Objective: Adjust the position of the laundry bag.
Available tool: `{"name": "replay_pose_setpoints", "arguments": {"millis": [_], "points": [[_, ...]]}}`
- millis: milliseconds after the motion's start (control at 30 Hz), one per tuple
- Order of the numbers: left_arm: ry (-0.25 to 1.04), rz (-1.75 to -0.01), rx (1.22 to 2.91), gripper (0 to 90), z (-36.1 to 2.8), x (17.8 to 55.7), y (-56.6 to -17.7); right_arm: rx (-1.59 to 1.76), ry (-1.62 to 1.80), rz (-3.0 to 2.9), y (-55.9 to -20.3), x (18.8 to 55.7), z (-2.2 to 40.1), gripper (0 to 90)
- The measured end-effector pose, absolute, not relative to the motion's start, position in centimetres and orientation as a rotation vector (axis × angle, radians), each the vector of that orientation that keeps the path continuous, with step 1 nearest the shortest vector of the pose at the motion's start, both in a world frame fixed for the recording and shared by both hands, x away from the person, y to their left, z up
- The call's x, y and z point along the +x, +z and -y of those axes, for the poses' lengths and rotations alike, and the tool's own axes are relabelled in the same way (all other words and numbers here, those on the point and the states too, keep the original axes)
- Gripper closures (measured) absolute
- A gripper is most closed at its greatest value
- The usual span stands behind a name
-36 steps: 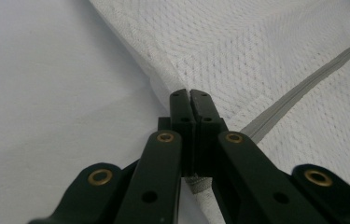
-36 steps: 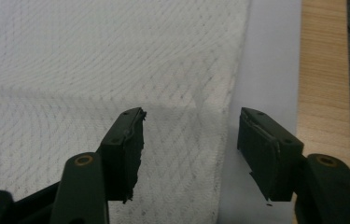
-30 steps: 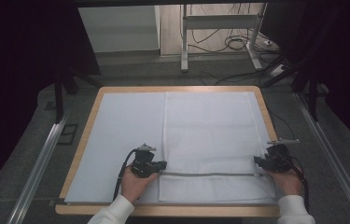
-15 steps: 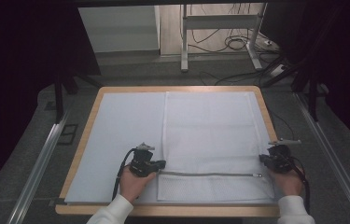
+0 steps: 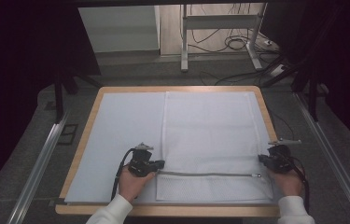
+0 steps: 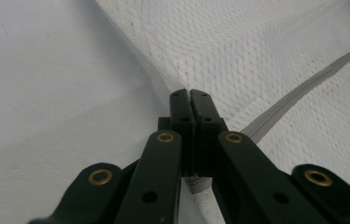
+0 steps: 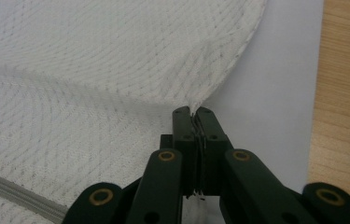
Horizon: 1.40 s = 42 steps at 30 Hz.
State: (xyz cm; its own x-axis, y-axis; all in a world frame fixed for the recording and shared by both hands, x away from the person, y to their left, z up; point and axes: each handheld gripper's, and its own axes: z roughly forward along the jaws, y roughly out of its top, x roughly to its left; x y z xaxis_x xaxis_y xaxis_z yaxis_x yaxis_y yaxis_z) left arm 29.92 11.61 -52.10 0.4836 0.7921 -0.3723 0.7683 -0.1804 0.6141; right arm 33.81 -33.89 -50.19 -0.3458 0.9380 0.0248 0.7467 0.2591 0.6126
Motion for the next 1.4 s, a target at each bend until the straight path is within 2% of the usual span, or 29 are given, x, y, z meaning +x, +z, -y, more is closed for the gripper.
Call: {"name": "replay_pose_setpoints", "arguments": {"millis": [1400], "points": [[0.037, -1.340, 1.934, 90.0, -14.4, 29.6, -52.4, 1.496, 0.809, -2.258, -50.4, 34.0, 31.2, 87.6]]}}
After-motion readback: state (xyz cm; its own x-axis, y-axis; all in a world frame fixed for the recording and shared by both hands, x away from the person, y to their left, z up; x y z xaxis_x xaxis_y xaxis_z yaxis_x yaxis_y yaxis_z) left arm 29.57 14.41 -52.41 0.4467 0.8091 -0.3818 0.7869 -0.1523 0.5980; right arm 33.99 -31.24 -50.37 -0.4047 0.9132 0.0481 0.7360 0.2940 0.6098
